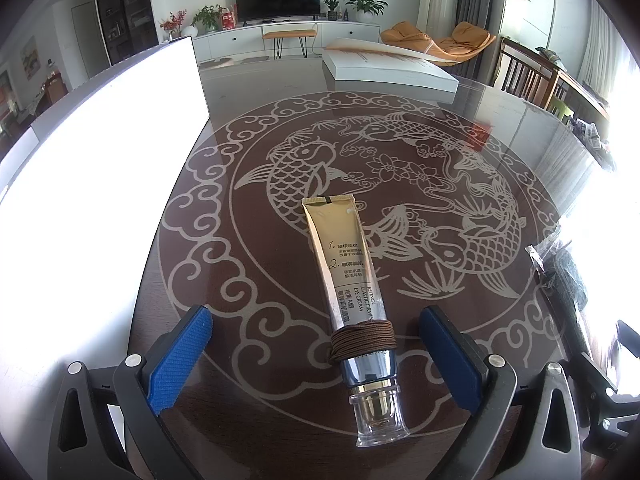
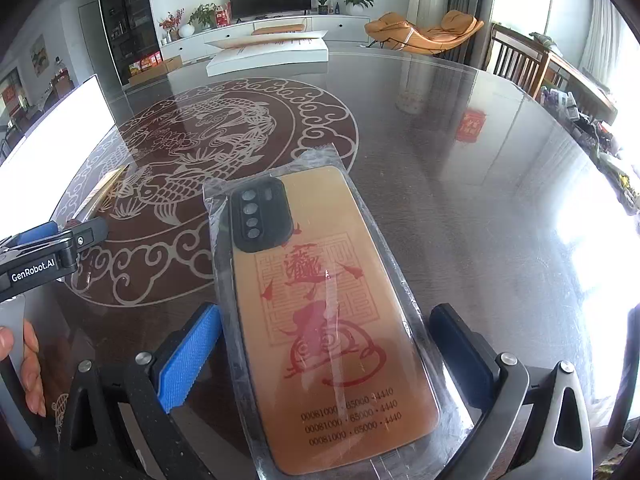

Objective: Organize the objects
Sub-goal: 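Lower the right gripper onto the bagged orange phone case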

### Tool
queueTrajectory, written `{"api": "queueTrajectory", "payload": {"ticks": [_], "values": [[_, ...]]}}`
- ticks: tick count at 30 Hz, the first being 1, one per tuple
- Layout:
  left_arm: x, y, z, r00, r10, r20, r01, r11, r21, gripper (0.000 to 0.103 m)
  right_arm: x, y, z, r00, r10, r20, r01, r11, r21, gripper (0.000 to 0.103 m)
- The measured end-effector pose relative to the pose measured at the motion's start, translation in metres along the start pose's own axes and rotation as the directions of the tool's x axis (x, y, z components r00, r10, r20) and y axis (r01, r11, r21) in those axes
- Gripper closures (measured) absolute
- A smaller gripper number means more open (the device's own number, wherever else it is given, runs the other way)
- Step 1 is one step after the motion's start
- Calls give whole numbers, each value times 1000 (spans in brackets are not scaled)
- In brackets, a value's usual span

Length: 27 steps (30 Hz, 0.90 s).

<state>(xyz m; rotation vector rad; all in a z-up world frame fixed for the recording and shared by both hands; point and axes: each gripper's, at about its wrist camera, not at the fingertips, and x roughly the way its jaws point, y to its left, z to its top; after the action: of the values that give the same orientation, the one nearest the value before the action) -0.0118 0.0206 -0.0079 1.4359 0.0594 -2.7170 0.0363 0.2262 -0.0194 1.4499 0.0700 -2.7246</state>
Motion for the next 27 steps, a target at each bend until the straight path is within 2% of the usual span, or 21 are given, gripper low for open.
{"api": "queueTrajectory", "payload": {"ticks": [27], "values": [[-1,0,0,1000,0,0,0,1000,-2,0,2,0,1,1000,-3,0,3,1000,0,0]]}}
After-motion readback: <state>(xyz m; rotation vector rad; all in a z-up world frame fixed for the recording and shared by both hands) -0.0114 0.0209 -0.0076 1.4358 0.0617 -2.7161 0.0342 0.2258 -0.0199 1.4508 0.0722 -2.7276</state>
